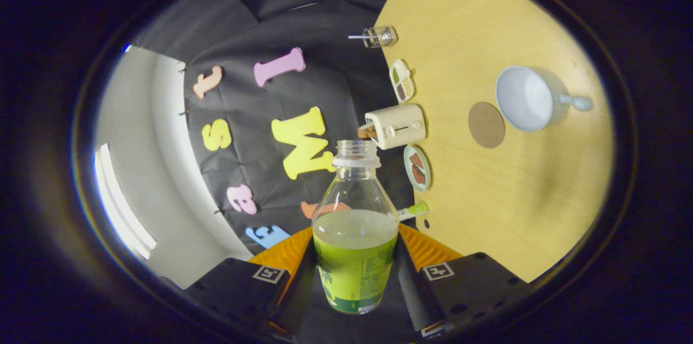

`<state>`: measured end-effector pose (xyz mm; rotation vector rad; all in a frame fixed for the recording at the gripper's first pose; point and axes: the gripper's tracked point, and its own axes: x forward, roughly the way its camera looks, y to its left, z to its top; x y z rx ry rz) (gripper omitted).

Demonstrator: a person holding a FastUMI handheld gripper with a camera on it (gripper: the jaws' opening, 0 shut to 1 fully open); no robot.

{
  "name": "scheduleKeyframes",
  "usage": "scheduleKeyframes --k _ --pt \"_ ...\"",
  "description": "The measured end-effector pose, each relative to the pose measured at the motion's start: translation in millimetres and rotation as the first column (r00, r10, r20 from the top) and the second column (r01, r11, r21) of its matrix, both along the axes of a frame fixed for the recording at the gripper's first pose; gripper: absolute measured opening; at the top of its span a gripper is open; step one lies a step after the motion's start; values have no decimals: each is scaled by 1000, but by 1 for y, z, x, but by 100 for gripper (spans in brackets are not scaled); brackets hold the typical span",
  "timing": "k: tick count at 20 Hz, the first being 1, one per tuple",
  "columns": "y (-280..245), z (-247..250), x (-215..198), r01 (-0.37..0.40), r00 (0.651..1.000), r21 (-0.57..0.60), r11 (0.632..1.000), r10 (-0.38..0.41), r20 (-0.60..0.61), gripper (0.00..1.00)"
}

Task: Take the bottle from table, then pour the juice into the cup, finally place the bottle on the coaster

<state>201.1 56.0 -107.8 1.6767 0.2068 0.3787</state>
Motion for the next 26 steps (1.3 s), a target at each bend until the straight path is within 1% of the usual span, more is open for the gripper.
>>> scheduleKeyframes --k 3,5,8,9,11,14,16,17,19,20,21,22,23,24,25,26 --pt "0 -4 7 17 1000 -140 990 -14 21 77" --pt "-5 -8 12 31 999 -258 966 -26 22 77" --pt "-15 -16 18 66 998 -439 896 -62 24 78" --pt "-21 -14 16 86 996 -502 861 -77 39 78" --pt "-32 -12 13 118 993 -616 779 -96 69 78" --pt "-50 0 9 176 984 -760 626 -121 128 78" --pt "-55 8 11 199 980 -821 535 -117 162 78" --pt "-55 10 11 207 978 -842 499 -107 177 78" --pt "-57 22 14 246 969 -873 422 -86 232 78" --pt "-57 28 16 271 962 -889 368 -72 263 78" --pt "-60 28 21 293 956 -909 295 -59 288 78" --pt "-64 25 25 304 953 -929 213 -53 299 79" --pt "-70 22 30 315 949 -937 149 -56 310 79" --pt "-73 20 36 327 945 -939 104 -71 321 79" --pt "-73 15 41 333 942 -940 77 -67 328 79" --pt "-73 9 45 334 942 -941 60 -70 330 79"
